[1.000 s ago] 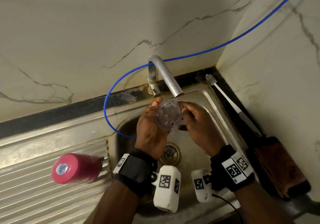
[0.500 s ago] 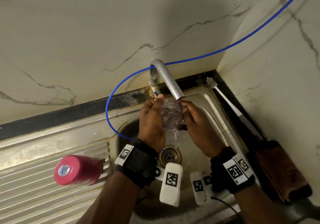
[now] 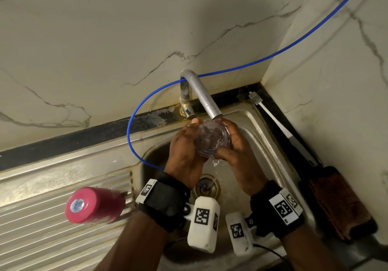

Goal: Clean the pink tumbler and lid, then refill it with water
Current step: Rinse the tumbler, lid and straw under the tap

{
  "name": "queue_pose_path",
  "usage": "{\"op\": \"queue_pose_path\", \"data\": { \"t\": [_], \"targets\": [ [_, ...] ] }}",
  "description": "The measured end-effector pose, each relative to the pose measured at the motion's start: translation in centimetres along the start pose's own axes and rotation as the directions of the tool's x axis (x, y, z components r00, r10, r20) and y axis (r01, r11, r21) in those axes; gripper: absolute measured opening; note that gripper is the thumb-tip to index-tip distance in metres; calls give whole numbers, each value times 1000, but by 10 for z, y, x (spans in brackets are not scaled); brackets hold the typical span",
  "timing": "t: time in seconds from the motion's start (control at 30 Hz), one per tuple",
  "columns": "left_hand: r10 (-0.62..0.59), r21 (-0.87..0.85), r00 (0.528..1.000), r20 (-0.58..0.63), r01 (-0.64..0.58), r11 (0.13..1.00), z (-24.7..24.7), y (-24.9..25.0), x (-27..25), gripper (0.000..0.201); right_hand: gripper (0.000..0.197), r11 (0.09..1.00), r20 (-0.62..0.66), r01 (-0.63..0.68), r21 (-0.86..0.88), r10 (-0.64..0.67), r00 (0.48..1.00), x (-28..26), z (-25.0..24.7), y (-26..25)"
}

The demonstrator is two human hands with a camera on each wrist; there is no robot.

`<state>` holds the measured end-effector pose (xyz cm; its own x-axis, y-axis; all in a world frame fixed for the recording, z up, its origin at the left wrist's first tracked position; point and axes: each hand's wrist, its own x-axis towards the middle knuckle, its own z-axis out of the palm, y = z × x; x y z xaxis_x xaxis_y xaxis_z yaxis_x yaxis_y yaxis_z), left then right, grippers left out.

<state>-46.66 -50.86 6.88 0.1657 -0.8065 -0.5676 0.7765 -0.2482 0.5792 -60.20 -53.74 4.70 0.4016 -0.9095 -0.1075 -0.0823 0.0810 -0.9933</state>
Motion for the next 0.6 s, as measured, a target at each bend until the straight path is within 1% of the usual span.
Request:
{"op": "queue_pose_path", "data": {
  "t": [0.13,0.2,0.3,0.37,0.4,0.47,0.5,0.57,0.6],
  "targets": [
    [29,46,993,111,-34,998,0,1,1,38,55,977,-114,-73,201,97,989,4,-5,4],
    [24,86,989,144,-36,996,1,2,2,36,49,970,-154,-53,239,91,984,5,-7,4],
    [42,90,985,168,-58,994,1,5,4,36,48,969,-180,-22,246,68,981,6,-10,5],
    [79,73,985,153,-91,993,-3,6,6,35,47,985,-192,-10,173,43,980,4,-10,8],
    [92,61,987,133,-100,993,-5,7,6,35,47,997,-187,8,81,8,982,2,-11,10],
    [107,54,991,74,-111,992,-11,5,6,35,54,991,-116,50,-126,-64,991,-2,-12,17],
    [107,61,993,49,-110,992,-13,4,6,36,61,980,-70,60,-192,-75,995,-4,-11,22],
    [90,66,996,6,-90,994,-18,1,6,38,70,966,-18,59,-253,-65,998,-7,-8,29],
    [72,61,997,-6,-72,996,-20,-1,5,37,67,959,-22,67,-277,-76,997,-8,-6,31]
  ]
}}
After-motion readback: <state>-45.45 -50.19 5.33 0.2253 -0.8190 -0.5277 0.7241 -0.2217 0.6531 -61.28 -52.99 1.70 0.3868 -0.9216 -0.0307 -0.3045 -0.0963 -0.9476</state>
